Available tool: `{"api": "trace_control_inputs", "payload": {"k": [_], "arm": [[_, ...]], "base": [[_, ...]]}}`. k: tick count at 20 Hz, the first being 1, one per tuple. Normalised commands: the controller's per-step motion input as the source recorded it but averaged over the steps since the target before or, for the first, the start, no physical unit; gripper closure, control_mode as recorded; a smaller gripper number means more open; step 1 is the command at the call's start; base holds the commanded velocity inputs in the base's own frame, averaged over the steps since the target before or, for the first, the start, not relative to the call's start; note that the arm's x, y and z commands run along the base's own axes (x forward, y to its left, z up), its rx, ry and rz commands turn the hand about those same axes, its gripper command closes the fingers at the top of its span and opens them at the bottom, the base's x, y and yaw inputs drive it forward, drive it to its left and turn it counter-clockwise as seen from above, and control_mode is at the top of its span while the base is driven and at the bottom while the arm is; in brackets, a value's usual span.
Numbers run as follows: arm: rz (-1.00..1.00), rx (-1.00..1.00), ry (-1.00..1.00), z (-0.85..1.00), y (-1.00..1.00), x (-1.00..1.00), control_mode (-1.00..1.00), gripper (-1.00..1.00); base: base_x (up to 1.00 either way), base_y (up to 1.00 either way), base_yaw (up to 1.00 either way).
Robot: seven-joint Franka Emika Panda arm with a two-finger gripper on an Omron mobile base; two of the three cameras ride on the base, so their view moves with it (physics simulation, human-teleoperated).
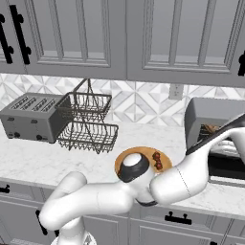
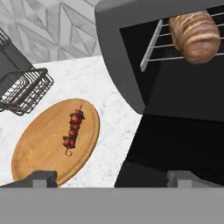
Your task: Pick up the kebab skewer and baguette bread, and place them inside the toaster oven. Close the toaster oven door and start by setting the timer.
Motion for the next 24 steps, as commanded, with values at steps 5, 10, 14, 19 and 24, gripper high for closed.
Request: {"api": "trace_control_inputs", "payload": {"k": [5,10,14,19,24], "arm": [[0.1,-0.14,0.08,0.0,1.0,-0.72,-1.0,-1.0],[0.12,-0.13,0.01,0.0,1.0,-0.34,-1.0,-1.0],[0.1,-0.08,0.02,0.0,1.0,-0.63,-1.0,-1.0],[0.17,-0.13,0.01,-0.11,1.0,-1.0,-1.0,-1.0],[0.1,-0.13,0.01,-0.04,1.0,-0.91,-1.0,-1.0]], "base": [[0.0,0.0,0.0],[0.0,0.0,0.0],[0.0,0.0,0.0],[0.0,0.0,0.0],[0.0,0.0,0.0]]}}
